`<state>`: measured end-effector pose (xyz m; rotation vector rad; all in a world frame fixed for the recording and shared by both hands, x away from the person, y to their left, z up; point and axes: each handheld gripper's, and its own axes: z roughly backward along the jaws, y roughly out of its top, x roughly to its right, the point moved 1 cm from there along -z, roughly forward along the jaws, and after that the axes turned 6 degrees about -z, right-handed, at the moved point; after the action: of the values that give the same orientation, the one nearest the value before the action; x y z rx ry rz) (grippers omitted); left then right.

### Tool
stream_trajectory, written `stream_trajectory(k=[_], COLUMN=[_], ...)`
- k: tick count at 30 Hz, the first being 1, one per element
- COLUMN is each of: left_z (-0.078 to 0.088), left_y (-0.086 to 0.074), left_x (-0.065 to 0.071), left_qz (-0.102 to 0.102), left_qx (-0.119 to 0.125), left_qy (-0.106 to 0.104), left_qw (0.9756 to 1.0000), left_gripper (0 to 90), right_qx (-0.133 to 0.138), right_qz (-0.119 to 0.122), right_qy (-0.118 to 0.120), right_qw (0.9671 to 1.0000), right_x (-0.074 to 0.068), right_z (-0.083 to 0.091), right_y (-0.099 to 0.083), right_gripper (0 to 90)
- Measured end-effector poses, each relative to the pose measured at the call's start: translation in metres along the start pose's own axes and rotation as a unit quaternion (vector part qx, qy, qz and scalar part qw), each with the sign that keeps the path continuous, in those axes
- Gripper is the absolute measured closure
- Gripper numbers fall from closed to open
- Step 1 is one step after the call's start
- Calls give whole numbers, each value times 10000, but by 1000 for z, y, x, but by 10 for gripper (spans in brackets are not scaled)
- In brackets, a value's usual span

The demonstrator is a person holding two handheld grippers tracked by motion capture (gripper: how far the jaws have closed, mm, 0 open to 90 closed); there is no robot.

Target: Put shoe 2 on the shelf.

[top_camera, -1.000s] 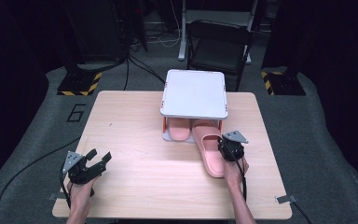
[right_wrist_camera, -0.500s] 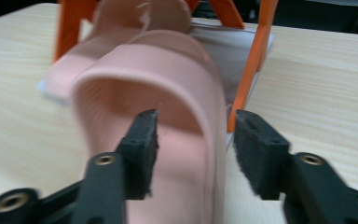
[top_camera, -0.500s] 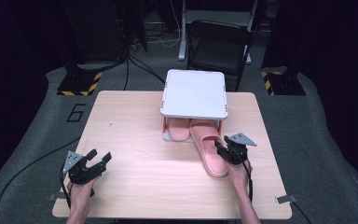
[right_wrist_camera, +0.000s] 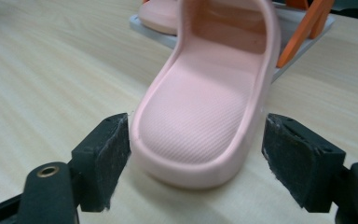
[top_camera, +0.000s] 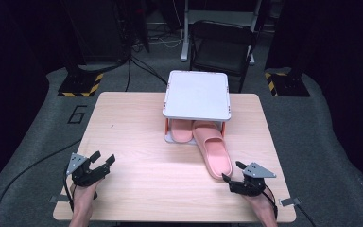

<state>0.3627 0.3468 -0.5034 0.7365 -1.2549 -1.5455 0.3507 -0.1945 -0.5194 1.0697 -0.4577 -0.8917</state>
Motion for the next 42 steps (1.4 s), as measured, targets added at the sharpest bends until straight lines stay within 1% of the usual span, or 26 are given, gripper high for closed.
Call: stream_trajectory(k=[1, 2, 4, 6, 7, 8, 9, 11, 12, 14, 15, 16, 18, 19, 20, 23, 24, 28, 29, 31, 35, 37, 38, 39, 40, 42], left_z=[0, 0, 1, 1, 1, 1, 1, 1, 2, 2, 2, 2, 2, 2, 2, 2, 2, 3, 2, 2, 2, 2, 2, 2, 2, 2], left_y=[0, 0, 1, 1, 1, 1, 1, 1, 1, 1, 1, 1, 1, 1, 1, 1, 2, 1, 1, 1, 2, 3, 3, 2, 2, 2], left_x=[0, 0, 0, 0, 0, 0, 0, -1, -1, -2, -2, -2, -2, -2, -2, -2, -2, -4, -4, -4, -3, -2, -2, -2, -2, -2], left_qz=[-8, -10, -13, 15, 29, 37, 70, 104, 138, 144, 144, 145, 149, 150, 147, 152, 149, 171, 187, 187, 172, 183, 179, 169, 181, 180], left_qx=[-23, -27, -27, -33, -8, -26, 32, 35, 46, 77, 65, 65, 72, 63, 67, 73, 63, 58, 82, 74, 93, 79, 70, 70, 43, 55], left_qy=[-2, 9, -11, -15, -19, -15, -25, -41, -26, -19, -25, -23, -23, -24, -22, -27, -20, -17, -8, -17, -46, -53, -43, -49, -68, -65], left_qw=[10000, 10000, 10000, 10000, 10000, 10000, 10000, 9999, 9999, 9999, 9999, 9999, 9999, 9999, 9999, 9999, 9999, 9998, 9998, 9998, 9998, 9998, 9998, 9998, 9998, 9998], left_gripper=[288, 288, 288, 288, 288, 288, 288, 288, 288, 288, 288, 288, 288, 288, 288, 288, 288, 288, 288, 288, 288, 288, 288, 288, 288, 288], right_qx=[-8, -65, -75, -189, -216, -249, -277, -332, -363, -379, -355, -385, -339, -255, -268, -139, -175, -91, -121, -116, -197, -290, -273, -353, -355, -365], right_qz=[-14, 107, 175, 187, 280, 331, 389, 408, 502, 606, 574, 627, 704, 720, 734, 578, 548, 434, 481, 521, 452, 504, 525, 532, 530, 555], right_qy=[8, 48, -7, -50, -73, -144, -218, -306, -350, -385, -372, -378, -421, -446, -473, -546, -571, -556, -479, -445, -343, -313, -388, -416, -478, -517], right_qw=[10000, 9999, 9998, 9996, 9993, 9990, 9986, 9981, 9975, 9967, 9970, 9966, 9961, 9961, 9958, 9967, 9967, 9975, 9976, 9976, 9982, 9978, 9975, 9971, 9968, 9965], right_x=[-1, 0, -1, -2, -1, -2, -2, -5, -5, -7, -8, -9, -11, -11, -11, -10, -10, -10, -10, -10, -7, -4, -3, -2, -2, -1], right_z=[2, 3, 2, 1, 0, -2, -4, -9, -11, -14, -16, -17, -19, -20, -20, -27, -28, -29, -28, -23, -14, -11, -11, -11, -12, -14], right_y=[-3, -5, -7, -8, -8, -8, -7, -6, -5, -2, -1, 1, 5, 7, 9, 14, 15, 17, 17, 13, 3, -1, -3, -4, -5, -4], right_gripper=[228, 228, 235, 261, 267, 279, 294, 300, 304, 294, 293, 293, 303, 308, 308, 304, 304, 303, 299, 291, 285, 288, 288, 288, 286, 278])
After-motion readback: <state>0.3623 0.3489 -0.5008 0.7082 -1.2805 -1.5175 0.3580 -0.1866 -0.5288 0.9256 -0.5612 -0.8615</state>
